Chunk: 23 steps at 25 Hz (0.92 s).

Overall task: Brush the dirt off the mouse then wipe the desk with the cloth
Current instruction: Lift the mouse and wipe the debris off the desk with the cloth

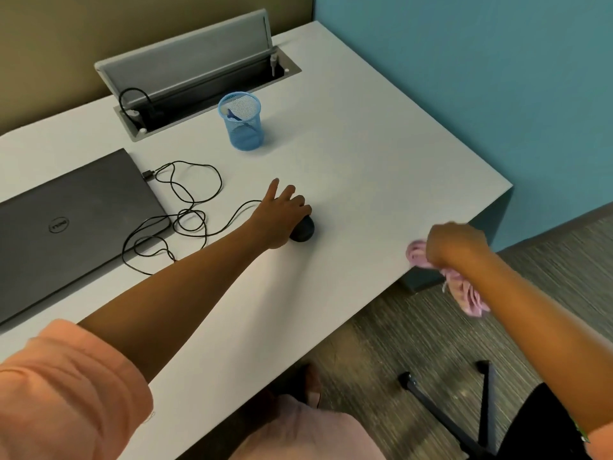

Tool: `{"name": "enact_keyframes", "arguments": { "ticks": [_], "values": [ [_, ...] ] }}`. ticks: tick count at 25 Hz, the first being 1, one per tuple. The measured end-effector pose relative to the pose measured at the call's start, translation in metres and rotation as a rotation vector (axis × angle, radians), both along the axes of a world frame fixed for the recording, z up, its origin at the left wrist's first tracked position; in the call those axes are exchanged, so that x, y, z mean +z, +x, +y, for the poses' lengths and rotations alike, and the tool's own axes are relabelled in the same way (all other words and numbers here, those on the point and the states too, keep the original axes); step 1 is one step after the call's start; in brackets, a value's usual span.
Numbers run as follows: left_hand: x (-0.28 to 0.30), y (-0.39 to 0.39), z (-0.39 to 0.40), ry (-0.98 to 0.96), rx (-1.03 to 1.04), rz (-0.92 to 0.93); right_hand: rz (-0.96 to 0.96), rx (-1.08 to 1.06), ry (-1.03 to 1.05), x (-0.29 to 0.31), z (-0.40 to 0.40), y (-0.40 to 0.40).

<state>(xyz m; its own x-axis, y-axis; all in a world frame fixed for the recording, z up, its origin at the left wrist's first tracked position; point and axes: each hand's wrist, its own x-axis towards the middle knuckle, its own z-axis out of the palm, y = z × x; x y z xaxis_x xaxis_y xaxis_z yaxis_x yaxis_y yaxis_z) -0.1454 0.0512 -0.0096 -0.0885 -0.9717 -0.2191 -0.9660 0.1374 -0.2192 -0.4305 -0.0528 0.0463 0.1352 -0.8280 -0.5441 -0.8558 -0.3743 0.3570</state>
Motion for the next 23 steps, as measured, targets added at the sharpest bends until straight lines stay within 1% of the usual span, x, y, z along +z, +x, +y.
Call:
{"name": "enact_keyframes", "arguments": {
  "ticks": [2, 4, 6, 8, 12, 16, 19, 21, 23],
  "values": [
    [-0.002, 0.0, 0.0, 0.0, 0.014, 0.027, -0.109, 0.023, -0.157, 0.016, -0.02, 0.02],
    [-0.005, -0.001, 0.0, 0.008, 0.029, 0.056, -0.268, 0.039, -0.264, 0.025, -0.032, 0.044],
    [-0.007, -0.001, 0.0, 0.018, 0.042, 0.079, -0.457, 0.044, -0.293, 0.022, -0.037, 0.068],
    [-0.009, -0.002, 0.0, 0.017, 0.053, 0.103, -0.57, 0.066, -0.299, 0.01, -0.04, 0.09],
    [-0.012, -0.003, 0.001, 0.005, 0.067, 0.143, -0.628, 0.119, -0.326, -0.024, -0.045, 0.125],
    [-0.014, -0.002, 0.0, 0.024, 0.069, 0.17, -0.562, 0.124, -0.312, -0.052, -0.044, 0.151],
    [-0.014, -0.001, 0.001, 0.045, 0.055, 0.197, -0.534, 0.12, -0.265, -0.07, -0.033, 0.156],
    [-0.015, 0.001, 0.006, 0.051, 0.079, 0.256, -0.522, 0.133, -0.261, -0.079, -0.03, 0.153],
    [-0.016, 0.007, 0.016, 0.023, 0.162, 0.352, -0.62, 0.088, -0.296, -0.079, -0.033, 0.149]
  ]
}}
